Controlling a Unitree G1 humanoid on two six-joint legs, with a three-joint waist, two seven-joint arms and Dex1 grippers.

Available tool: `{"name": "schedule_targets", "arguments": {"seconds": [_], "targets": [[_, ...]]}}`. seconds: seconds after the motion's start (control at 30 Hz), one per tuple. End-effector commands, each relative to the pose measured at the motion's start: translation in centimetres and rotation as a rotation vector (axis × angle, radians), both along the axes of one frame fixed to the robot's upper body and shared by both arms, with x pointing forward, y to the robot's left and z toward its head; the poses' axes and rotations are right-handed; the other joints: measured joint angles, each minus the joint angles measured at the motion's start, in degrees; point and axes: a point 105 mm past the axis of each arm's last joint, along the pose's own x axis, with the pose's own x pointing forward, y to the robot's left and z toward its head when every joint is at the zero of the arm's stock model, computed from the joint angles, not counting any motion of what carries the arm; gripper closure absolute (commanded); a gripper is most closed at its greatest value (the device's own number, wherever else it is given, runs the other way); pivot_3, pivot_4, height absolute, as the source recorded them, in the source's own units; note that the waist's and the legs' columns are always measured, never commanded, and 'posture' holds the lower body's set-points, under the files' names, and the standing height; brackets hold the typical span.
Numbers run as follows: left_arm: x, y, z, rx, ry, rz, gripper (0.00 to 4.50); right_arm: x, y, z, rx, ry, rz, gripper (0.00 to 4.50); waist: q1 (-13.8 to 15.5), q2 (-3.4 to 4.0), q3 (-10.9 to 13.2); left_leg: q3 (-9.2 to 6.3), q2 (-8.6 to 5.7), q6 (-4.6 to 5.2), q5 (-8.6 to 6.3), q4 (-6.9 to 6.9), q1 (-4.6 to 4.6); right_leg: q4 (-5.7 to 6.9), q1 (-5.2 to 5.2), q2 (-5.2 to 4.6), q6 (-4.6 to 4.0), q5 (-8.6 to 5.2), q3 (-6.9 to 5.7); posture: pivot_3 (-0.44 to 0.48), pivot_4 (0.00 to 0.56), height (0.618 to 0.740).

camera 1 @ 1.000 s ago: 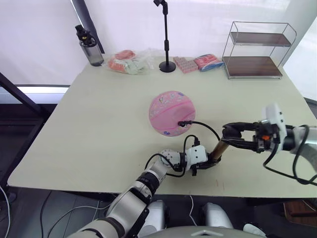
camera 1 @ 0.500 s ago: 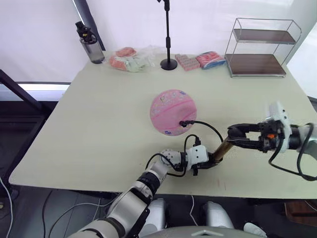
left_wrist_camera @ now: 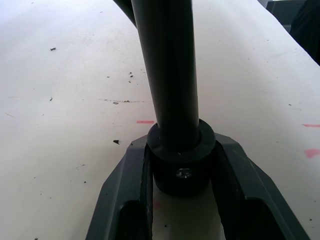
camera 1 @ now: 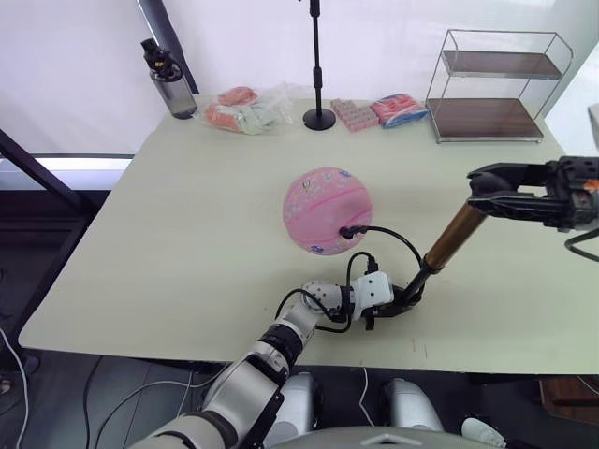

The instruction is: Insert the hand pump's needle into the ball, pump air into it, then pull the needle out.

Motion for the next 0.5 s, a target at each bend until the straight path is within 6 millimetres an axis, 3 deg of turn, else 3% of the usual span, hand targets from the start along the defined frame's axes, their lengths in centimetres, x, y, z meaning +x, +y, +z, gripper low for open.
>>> {"name": "schedule_targets", "arguments": {"seconds": [0.03,0.27,0.5], "targets": [[-3.3,2.9,-6.0,0.207,0.17,-0.014,3.38,-0.3,-1.0,2.9,0.017,-0.134,-0.062,2.79,0.0,0.0,0.0,0.0,0.0,0.0,0.0,0.0,0.0,0.0,0.0,0.0,0.0,0.0,0.0,0.0,0.15,0.736],[-3.2,2.9,-6.0,0.207,0.169,-0.012,3.38,0.2,-0.6,-1.3,-0.038,-0.032,-0.081,2.79,0.0,0.0,-0.1,0.0,0.0,0.0,0.0,-0.02,0.02,0.0,0.02,-0.01,0.0,0.0,0.01,0.0,0.15,0.736],[-3.1,3.0,-6.0,0.211,0.165,-0.011,3.38,1.2,0.0,-8.4,-0.162,0.027,-0.11,2.79,-0.1,-0.2,-0.5,0.0,0.0,0.0,0.0,-0.04,0.07,0.0,0.04,0.01,0.0,0.0,0.0,0.0,0.15,0.736]]}}
